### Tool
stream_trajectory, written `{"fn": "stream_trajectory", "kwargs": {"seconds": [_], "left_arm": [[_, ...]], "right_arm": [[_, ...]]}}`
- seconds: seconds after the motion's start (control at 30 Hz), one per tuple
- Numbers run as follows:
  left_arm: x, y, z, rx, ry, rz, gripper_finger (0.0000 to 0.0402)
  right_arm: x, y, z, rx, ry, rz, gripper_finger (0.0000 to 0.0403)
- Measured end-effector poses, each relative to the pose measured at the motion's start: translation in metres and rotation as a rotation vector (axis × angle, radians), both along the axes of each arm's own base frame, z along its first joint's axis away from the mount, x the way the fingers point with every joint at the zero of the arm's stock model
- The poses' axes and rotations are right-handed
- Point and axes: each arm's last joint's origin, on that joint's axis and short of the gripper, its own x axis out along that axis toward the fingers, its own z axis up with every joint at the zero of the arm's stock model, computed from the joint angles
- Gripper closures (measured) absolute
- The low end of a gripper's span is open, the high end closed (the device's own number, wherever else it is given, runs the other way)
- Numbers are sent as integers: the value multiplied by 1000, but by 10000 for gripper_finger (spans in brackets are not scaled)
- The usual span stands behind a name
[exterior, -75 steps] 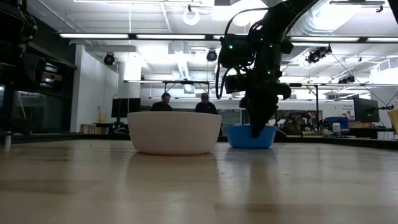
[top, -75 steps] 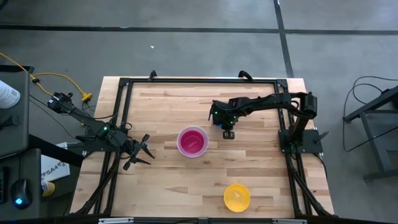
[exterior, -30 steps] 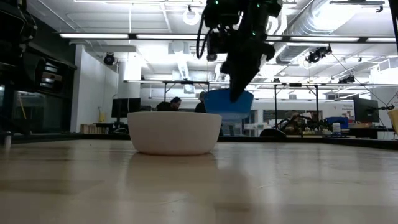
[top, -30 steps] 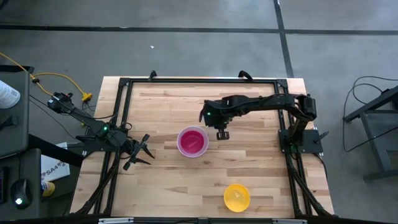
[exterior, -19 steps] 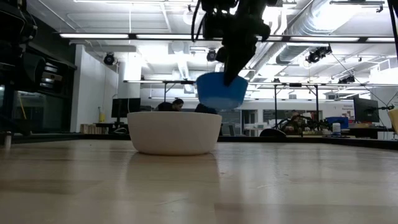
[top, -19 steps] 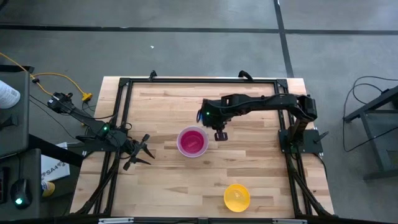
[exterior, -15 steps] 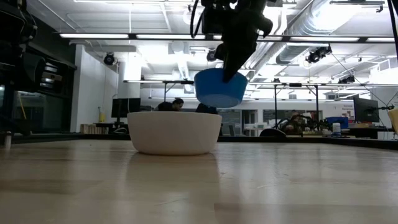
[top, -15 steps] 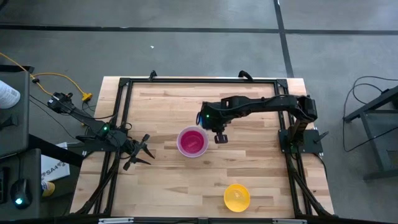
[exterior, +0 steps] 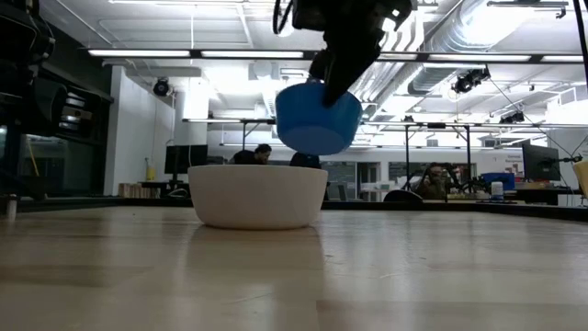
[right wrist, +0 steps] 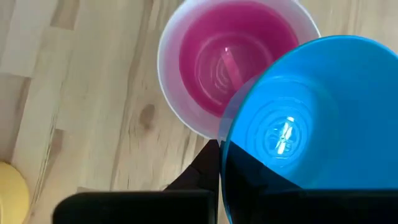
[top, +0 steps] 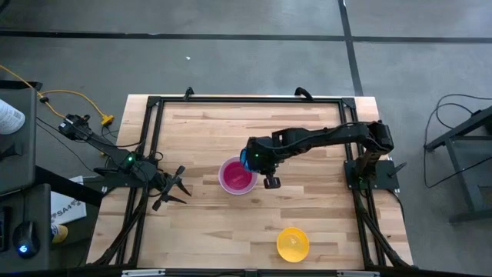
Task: Nest bowls inside each other
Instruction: Stack the blue bowl into the pink bowl
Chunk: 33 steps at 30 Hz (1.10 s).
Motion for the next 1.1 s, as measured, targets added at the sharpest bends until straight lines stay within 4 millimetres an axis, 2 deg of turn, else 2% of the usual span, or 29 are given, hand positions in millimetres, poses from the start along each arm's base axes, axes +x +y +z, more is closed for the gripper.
{"fn": "stream_trajectory", "kwargs": {"seconds": [0.23, 0.43, 0.73, 1.1], "left_arm": [[0, 0, 0, 0, 0, 0, 261], [0, 0, 0, 0, 0, 0, 261], [0, 0, 0, 0, 0, 0, 261], [0, 0, 0, 0, 0, 0, 261]], "right_arm": [[4, 12, 2, -23, -49, 24, 399], [5, 12, 3, -18, -71, 32, 399], [16, 15, 11, 46, -216, 108, 399], [22, 16, 16, 48, -300, 127, 399]]}}
